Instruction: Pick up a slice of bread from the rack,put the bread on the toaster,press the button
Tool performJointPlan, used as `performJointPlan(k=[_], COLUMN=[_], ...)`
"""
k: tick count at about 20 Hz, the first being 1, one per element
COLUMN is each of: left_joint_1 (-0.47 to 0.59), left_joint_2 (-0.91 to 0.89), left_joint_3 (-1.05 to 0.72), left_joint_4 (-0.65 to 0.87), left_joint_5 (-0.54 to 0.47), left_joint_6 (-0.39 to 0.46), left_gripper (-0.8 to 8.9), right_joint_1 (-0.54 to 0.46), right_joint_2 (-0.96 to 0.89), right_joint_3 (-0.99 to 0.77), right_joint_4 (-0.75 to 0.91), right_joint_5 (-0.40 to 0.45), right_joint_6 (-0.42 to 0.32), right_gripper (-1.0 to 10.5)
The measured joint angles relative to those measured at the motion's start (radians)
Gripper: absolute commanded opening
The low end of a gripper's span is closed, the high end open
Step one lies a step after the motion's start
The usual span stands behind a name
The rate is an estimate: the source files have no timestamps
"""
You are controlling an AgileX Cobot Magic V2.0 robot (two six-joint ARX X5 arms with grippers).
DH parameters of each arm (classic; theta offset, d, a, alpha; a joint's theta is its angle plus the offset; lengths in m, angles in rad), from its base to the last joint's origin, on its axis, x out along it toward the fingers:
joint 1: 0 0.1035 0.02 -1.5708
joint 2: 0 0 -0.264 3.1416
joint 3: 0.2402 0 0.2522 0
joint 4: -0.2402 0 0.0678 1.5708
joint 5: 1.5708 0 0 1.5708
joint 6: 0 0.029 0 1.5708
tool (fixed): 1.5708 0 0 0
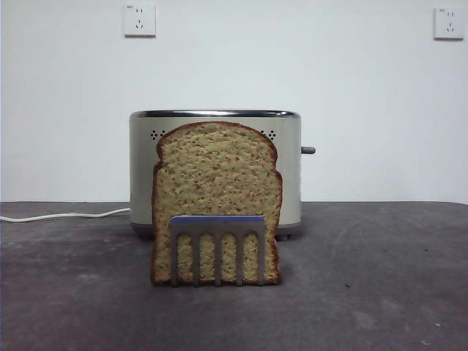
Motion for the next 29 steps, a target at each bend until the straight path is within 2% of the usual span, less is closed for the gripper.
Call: performJointPlan(k=[5,10,16,17,20,22,24,29], left_joint_1=[-0.150,-0.221,-0.237,-0.237,-0.237,-0.238,-0.242,-0.258], left_joint_2=[0.185,0.347,0.496,0.509,0.527,0.525,0.525,0.525], left_joint_3=[0.003,0.003,0.003,0.003,0.003,0.003,0.003,0.003], left_joint_4=[0.000,0.053,0.053,0.053,0.053,0.045,0.021,0.021], left_joint_5=[-0.170,-0.184,-0.203,-0.204,-0.227,-0.228,-0.227,-0.186], left_joint_6=[0.100,0.148,0.166,0.166,0.166,0.166,0.166,0.166], left_gripper=[7.19,7.19,7.18,6.91,2.74,0.62,-0.07,-0.07], right_joint_1=[0.000,0.000,0.000,0.000,0.000,0.000,0.000,0.000], right_joint_2=[0.011,0.018,0.018,0.018,0.018,0.018,0.018,0.019], right_joint_3=[0.000,0.000,0.000,0.000,0.000,0.000,0.000,0.000], right_joint_4=[0.000,0.000,0.000,0.000,0.000,0.000,0.000,0.000], right_joint_5=[0.000,0.000,0.000,0.000,0.000,0.000,0.000,0.000], right_joint_6=[0.000,0.000,0.000,0.000,0.000,0.000,0.000,0.000], right_gripper=[-0.1,-0.1,-0.1,-0.1,-0.1,-0.1,-0.1,-0.1])
